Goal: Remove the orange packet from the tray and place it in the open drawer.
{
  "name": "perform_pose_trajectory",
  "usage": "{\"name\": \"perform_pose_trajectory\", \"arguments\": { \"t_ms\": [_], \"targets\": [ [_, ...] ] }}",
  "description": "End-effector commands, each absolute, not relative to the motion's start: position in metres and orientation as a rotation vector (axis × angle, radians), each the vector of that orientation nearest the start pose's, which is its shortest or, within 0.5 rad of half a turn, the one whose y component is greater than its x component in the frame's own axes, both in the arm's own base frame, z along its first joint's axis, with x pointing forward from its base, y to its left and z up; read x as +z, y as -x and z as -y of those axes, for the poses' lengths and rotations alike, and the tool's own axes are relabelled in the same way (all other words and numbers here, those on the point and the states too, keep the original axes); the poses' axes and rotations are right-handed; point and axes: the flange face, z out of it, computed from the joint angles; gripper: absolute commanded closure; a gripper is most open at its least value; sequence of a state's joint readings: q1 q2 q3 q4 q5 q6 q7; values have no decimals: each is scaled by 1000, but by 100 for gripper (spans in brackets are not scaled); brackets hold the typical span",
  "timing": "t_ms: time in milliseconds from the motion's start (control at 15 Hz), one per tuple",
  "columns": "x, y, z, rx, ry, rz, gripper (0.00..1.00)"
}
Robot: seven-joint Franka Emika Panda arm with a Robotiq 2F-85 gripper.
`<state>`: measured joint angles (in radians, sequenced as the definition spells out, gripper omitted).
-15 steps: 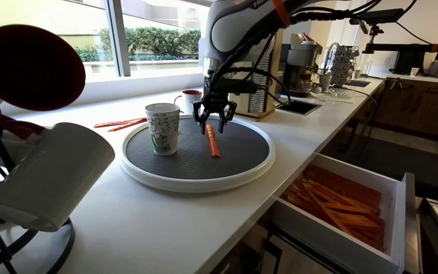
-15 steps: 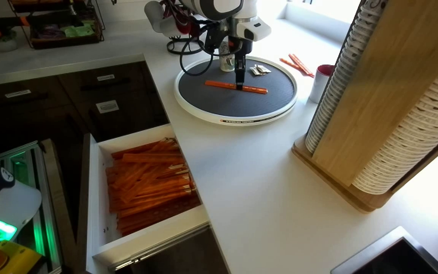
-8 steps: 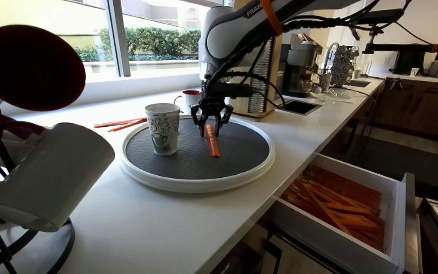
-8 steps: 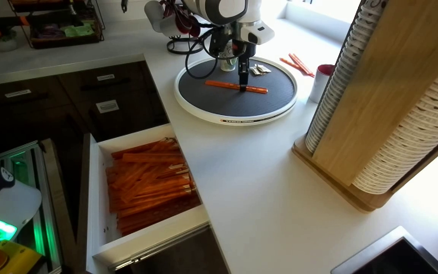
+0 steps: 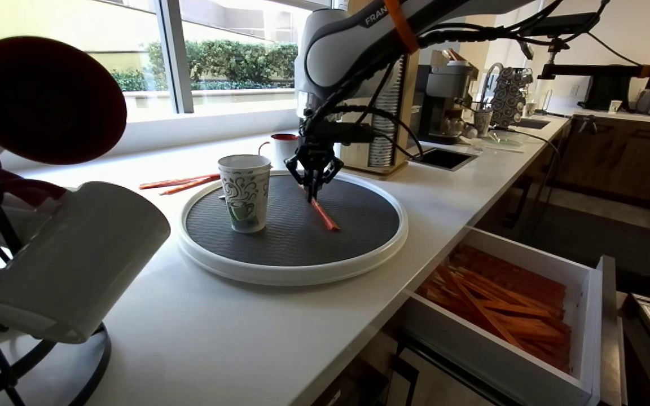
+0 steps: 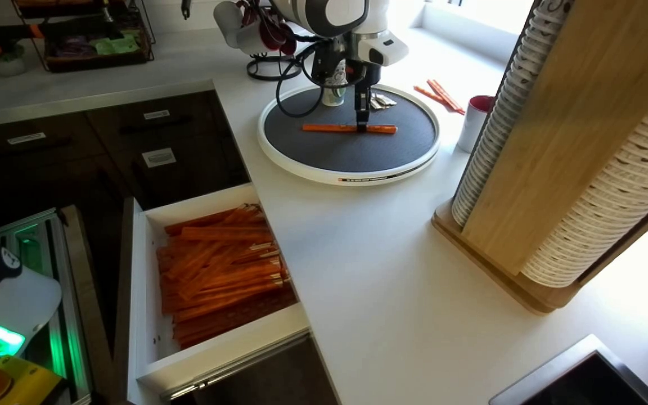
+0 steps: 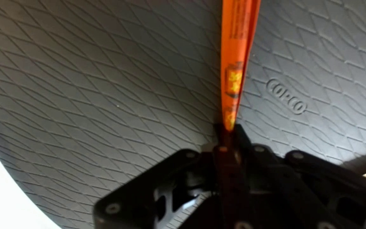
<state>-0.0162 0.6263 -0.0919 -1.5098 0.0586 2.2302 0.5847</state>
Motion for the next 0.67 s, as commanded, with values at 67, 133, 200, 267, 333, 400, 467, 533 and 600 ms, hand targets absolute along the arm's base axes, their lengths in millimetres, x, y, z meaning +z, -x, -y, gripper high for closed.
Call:
{"name": "perform_pose_trajectory", "arguments": {
  "t_ms": [67, 133, 200, 267, 333, 400, 467, 533, 600],
  "targets": [
    [318, -710, 55, -126, 2933, -1084, 98],
    [326, -705, 52, -132, 2933, -1101, 98],
    [335, -697, 50, -146, 2929, -1132, 98],
    [342, -689, 50, -174, 2928, -1171, 98],
    [348, -680, 50, -191, 2927, -1200, 98],
    [354, -669, 51, -241, 2922, -1227, 98],
    [361, -658, 51, -285, 2923, -1247, 98],
    [370, -652, 53, -382, 2931, -1260, 98],
    [377, -643, 54, -448, 2947, -1268, 98]
  ]
}}
